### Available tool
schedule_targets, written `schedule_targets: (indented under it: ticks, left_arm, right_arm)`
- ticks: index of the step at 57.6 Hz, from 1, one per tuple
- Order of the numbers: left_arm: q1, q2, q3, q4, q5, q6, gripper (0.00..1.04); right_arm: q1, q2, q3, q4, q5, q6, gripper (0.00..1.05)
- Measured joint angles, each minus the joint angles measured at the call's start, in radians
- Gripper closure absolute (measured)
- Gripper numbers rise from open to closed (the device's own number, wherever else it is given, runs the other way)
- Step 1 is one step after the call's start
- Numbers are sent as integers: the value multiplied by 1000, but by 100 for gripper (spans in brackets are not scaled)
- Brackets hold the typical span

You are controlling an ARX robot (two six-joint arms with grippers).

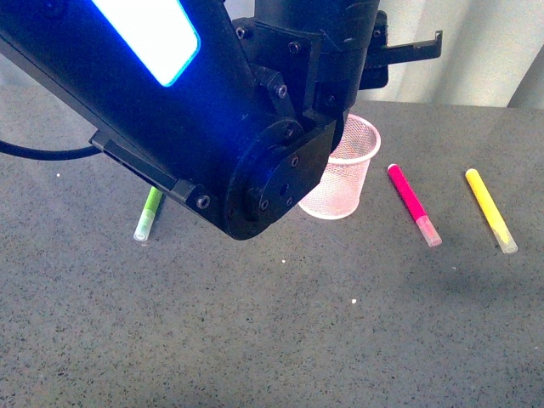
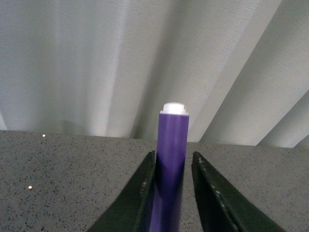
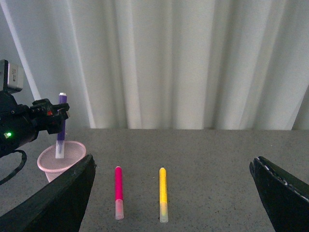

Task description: Insert purple and pink pens into pink cup

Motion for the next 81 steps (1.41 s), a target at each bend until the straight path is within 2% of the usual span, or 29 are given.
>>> schedule_targets:
  ticks: [19,25,31,38,48,59,64,69,73,81]
  left_arm:
    - [16,-47,-51,-4,14,0,18]
    - [26,-121,-76,-38,23,1,5]
    - [44,-236,-111,-79,47,7,7]
    - [85,-396,-146,-203,90,5,7]
    - [177,-632,-235,-319,165,7,7]
    - [395,-977,-439,-437,291,-29,7]
    - [536,-1139,-542,-505,361,-45,7]
    - [603,-1255,-650,-563,364,102,24]
    - [612,-1312,-736,-545,364,167,35]
    - [612,-1405,-900,-496,370,246,68]
  right_arm:
    - [0,0,0,0,0,0,7]
    - [0,0,0,0,0,0,7]
    - [0,0,0,0,0,0,7]
    - [0,0,0,0,0,0,7]
    - [0,0,0,0,0,0,7]
    - [0,0,0,0,0,0,7]
    - [0,0,0,0,0,0,7]
    - [0,0,0,0,0,0,7]
    - [0,0,0,0,1,0,7]
    - [0,0,0,0,0,0,7]
